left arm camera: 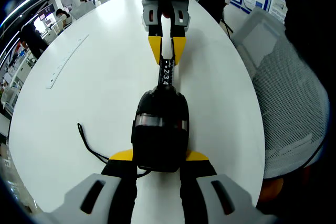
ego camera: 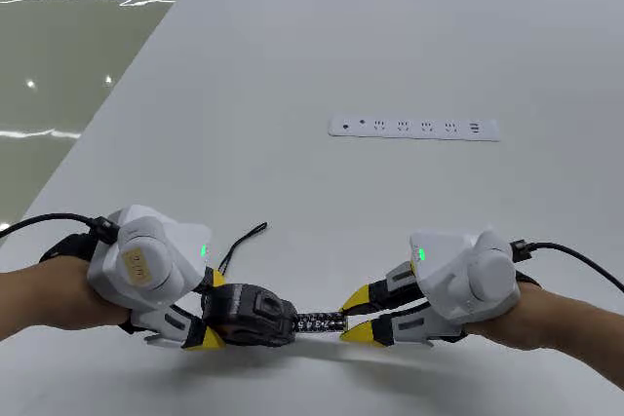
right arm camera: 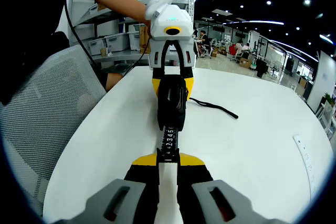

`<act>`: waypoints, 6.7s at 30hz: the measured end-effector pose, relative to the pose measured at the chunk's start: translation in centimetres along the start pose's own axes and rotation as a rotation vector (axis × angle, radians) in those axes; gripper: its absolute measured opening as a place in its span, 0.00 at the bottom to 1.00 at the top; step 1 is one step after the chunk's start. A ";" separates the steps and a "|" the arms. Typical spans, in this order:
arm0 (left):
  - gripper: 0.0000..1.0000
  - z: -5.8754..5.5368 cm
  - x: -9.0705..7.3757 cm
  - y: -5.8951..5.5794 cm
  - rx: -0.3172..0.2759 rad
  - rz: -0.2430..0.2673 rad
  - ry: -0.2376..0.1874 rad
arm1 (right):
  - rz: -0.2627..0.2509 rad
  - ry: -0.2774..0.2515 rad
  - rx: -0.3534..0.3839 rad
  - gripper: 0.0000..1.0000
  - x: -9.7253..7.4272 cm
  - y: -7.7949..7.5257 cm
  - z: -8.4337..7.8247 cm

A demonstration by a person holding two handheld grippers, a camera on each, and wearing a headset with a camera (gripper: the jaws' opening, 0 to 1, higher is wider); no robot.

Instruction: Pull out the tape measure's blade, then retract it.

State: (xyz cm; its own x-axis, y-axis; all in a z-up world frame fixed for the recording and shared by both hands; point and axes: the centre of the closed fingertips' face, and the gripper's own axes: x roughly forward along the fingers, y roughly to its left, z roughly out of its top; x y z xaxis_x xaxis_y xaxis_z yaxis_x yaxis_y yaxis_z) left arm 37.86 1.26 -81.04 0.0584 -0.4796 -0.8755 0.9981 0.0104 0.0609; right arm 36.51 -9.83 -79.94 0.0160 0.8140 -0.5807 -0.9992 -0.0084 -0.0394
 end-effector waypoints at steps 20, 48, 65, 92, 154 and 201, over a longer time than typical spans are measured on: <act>0.26 0.2 0.2 -0.1 0.005 -0.005 0.003 | -0.002 0.007 0.014 0.10 -0.7 0.2 -1.0; 0.26 0.5 0.4 0.0 0.005 -0.011 0.004 | -0.007 0.017 0.031 0.10 -1.6 0.4 -2.6; 0.26 0.6 0.5 0.0 0.008 -0.012 0.007 | -0.012 0.020 0.028 0.10 -2.1 0.5 -3.3; 0.26 0.8 0.6 -0.1 0.014 -0.017 0.016 | -0.018 0.031 0.028 0.10 -3.4 0.8 -4.5; 0.26 0.8 0.7 0.0 0.011 -0.029 0.014 | -0.012 0.021 0.051 0.10 -4.6 0.9 -5.6; 0.26 1.1 1.0 -0.1 0.009 -0.028 0.008 | -0.008 0.031 0.061 0.10 -5.9 1.4 -7.1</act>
State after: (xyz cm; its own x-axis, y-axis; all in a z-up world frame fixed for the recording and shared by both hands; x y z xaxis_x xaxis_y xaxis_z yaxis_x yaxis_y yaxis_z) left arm 37.80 -0.13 -81.39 0.0311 -0.4727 -0.8807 0.9991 -0.0109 0.0412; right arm 35.29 -18.77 -82.32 0.0243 0.7957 -0.6051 -0.9994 0.0343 0.0050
